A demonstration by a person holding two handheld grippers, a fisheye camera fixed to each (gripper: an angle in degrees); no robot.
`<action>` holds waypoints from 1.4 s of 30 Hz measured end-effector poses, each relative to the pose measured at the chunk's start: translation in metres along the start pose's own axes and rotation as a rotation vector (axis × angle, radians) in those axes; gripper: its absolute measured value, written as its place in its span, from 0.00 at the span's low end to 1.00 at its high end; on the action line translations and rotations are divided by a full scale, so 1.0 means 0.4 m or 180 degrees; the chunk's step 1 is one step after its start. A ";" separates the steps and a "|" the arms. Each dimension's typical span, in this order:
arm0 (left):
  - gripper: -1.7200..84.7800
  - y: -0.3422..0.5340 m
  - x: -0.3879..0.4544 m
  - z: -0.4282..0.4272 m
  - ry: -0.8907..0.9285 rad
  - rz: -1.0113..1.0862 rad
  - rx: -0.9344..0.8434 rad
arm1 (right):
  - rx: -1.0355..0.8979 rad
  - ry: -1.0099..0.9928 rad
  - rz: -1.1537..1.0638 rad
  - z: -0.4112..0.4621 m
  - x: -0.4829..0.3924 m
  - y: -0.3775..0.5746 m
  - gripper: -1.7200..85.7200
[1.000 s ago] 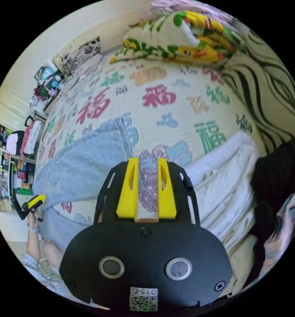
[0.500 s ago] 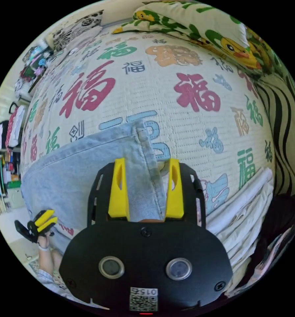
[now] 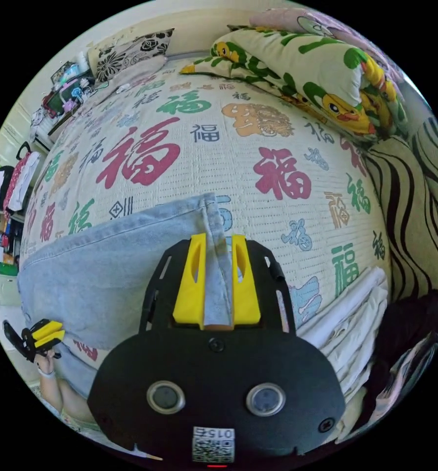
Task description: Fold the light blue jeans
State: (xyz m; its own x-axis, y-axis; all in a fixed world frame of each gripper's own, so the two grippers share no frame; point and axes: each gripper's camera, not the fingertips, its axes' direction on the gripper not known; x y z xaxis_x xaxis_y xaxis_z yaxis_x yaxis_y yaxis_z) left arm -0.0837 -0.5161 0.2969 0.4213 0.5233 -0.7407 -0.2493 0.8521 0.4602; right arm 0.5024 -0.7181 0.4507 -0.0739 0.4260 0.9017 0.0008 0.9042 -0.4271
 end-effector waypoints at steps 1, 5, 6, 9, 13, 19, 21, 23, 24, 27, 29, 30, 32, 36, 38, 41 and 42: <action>0.08 0.011 -0.005 -0.041 -0.0056 -0.0047 0.0195 | 0.0197 -0.0068 -0.0031 -0.033 -0.004 0.037 0.11; 0.07 0.030 -0.059 -0.057 -0.0275 -0.0394 -0.0242 | -0.0097 -0.1145 -0.0632 -0.034 -0.074 0.213 0.09; 0.06 0.035 -0.061 -0.051 -0.0289 -0.0349 -0.0311 | -0.0168 -0.1071 -0.0659 -0.016 -0.085 0.240 0.07; 0.04 0.043 -0.052 -0.085 -0.0470 -0.0232 -0.0323 | -0.0237 -0.0528 -0.0475 0.075 -0.112 0.357 0.02; 0.02 0.033 0.004 -0.222 -0.0431 -0.0321 -0.0473 | 0.0127 -0.1470 0.0352 -0.008 -0.123 0.526 0.02; 0.06 0.321 0.110 -0.704 -0.0595 -0.0671 0.0595 | 0.0996 -0.1585 0.0075 -0.308 -0.204 0.992 0.02; 0.08 0.471 0.108 -0.849 -0.0767 -0.0981 0.0886 | 0.1586 -0.1537 0.0068 -0.413 -0.220 1.177 0.02; 0.10 0.685 0.096 -1.021 -0.1037 -0.1466 0.1250 | 0.2204 -0.1281 0.0165 -0.508 -0.257 1.407 0.04; 0.10 0.738 0.093 -1.059 -0.1091 -0.1591 0.1348 | 0.2292 -0.1226 0.0171 -0.523 -0.270 1.454 0.05; 0.11 0.964 0.084 -1.214 -0.1329 -0.2118 0.1636 | 0.2680 -0.0927 0.0121 -0.579 -0.359 1.647 0.10; 0.12 1.071 0.101 -1.312 -0.1682 -0.2282 0.1727 | 0.3002 -0.0314 -0.0120 -0.602 -0.470 1.750 0.14; 0.12 1.087 0.104 -1.333 -0.1765 -0.2287 0.1727 | 0.3067 -0.0179 -0.0171 -0.602 -0.498 1.768 0.14; 0.14 1.105 0.098 -1.408 -0.2009 -0.2179 0.1605 | 0.3190 -0.0046 -0.0156 -0.592 -0.586 1.820 0.16; 0.14 1.068 0.022 -1.493 -0.2174 -0.2058 0.1378 | 0.2845 -0.0655 -0.0461 -0.542 -0.676 1.853 0.14; 0.13 1.029 -0.067 -1.519 -0.2043 -0.2049 0.1101 | 0.2393 -0.0873 -0.0590 -0.471 -0.745 1.863 0.11; 0.12 0.994 -0.183 -1.524 -0.1698 -0.2210 0.0720 | 0.1774 -0.1255 -0.0967 -0.384 -0.880 1.868 0.09; 0.12 0.991 -0.205 -1.522 -0.1599 -0.2250 0.0646 | 0.1669 -0.1353 -0.1194 -0.370 -0.924 1.867 0.09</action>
State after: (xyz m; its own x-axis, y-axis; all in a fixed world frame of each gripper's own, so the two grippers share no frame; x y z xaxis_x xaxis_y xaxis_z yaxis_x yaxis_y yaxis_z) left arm -0.7480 -0.2157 0.2418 0.7627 -0.2307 -0.6042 0.3531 0.9312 0.0902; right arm 0.6780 -0.1959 -0.1916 -0.3528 -0.0505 0.9343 -0.5646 0.8078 -0.1695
